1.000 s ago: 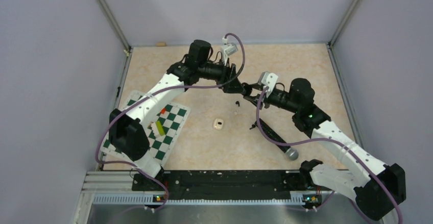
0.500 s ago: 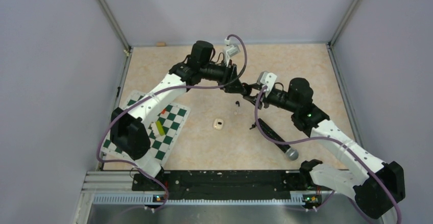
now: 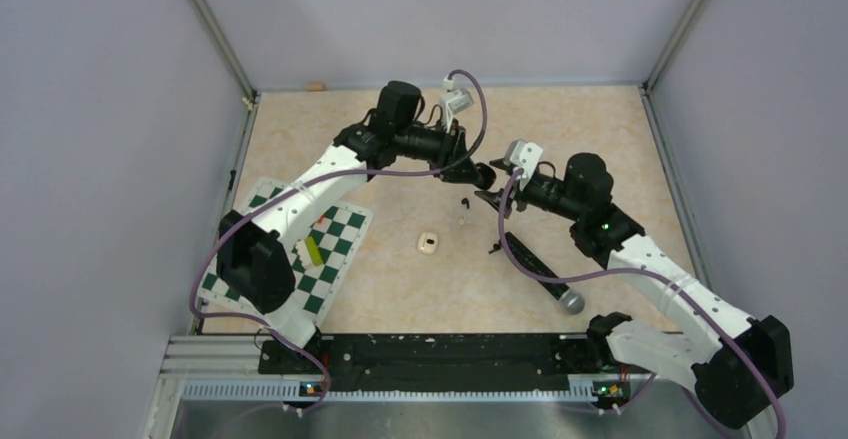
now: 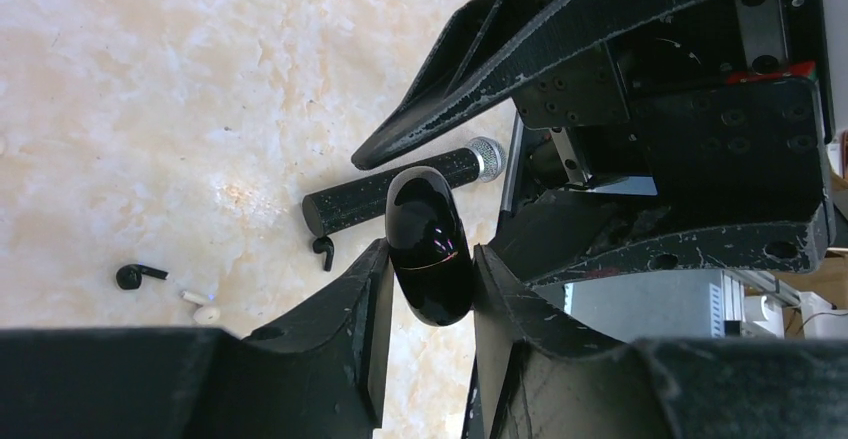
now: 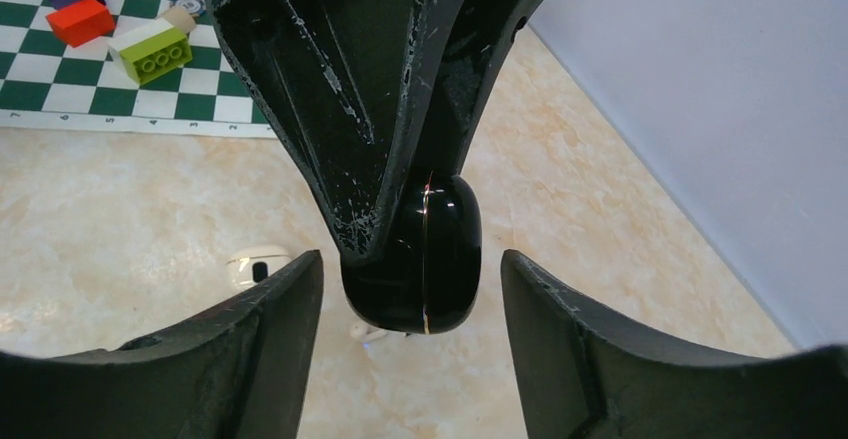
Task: Insert the wireless bluetooth earbuds into the charging case
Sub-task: Pick up the charging case at the center of the board.
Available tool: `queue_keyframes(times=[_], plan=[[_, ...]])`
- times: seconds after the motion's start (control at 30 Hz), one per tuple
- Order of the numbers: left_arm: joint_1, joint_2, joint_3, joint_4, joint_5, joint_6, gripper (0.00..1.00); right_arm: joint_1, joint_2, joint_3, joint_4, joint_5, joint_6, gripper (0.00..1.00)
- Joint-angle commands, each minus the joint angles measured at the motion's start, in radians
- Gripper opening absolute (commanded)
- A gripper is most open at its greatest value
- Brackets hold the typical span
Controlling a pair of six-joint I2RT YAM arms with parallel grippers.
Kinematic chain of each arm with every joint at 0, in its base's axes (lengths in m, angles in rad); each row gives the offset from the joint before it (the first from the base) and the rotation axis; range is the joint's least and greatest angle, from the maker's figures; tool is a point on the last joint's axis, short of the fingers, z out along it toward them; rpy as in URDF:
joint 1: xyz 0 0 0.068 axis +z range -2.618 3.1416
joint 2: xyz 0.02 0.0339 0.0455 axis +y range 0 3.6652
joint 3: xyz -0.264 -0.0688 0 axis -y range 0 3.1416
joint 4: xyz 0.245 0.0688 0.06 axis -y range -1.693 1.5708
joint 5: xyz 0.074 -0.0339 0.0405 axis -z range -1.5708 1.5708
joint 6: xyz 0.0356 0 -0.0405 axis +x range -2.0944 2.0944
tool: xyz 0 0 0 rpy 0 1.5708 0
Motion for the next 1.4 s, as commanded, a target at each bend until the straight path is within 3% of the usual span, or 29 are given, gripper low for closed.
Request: queue_keyframes(times=[0.0, 0.1, 0.17, 0.37, 0.5, 0.57, 0.63, 0.73, 1.03, 1.37], plan=[[-0.006, -0.010, 0.015, -0.001, -0.001, 0.051, 0.00, -0.001, -0.008, 0.024, 0.020, -0.029, 0.019, 0.70], [-0.003, -0.020, 0.031, -0.049, -0.024, 0.106, 0.00, -0.021, -0.017, 0.072, -0.033, -0.065, 0.047, 0.85], [0.000, -0.033, 0.039, -0.091, -0.038, 0.151, 0.00, -0.051, -0.033, 0.103, -0.077, -0.132, 0.061, 0.89], [0.036, -0.086, 0.083, -0.274, -0.037, 0.365, 0.00, -0.222, -0.044, 0.206, -0.209, -0.496, 0.134, 0.91], [0.048, -0.134, 0.094, -0.394, -0.001, 0.494, 0.00, -0.253, -0.018, 0.233, -0.251, -0.657, 0.175, 0.90], [0.048, -0.153, 0.087, -0.433, 0.039, 0.527, 0.00, -0.254, 0.009, 0.208, -0.187, -0.716, 0.264, 0.88], [0.049, -0.178, 0.061, -0.436, 0.083, 0.539, 0.00, -0.252, 0.039, 0.158, -0.003, -0.772, 0.406, 0.86], [0.049, -0.220, -0.012, -0.398, 0.120, 0.531, 0.00, -0.247, 0.072, 0.115, 0.124, -0.799, 0.513, 0.82], [0.048, -0.245, -0.109, -0.249, 0.208, 0.420, 0.00, -0.152, 0.082, 0.059, 0.114, -0.774, 0.476, 0.79], [0.043, -0.198, -0.127, -0.213, 0.222, 0.396, 0.00, -0.116, 0.180, 0.026, 0.209, -0.784, 0.578, 0.73]])
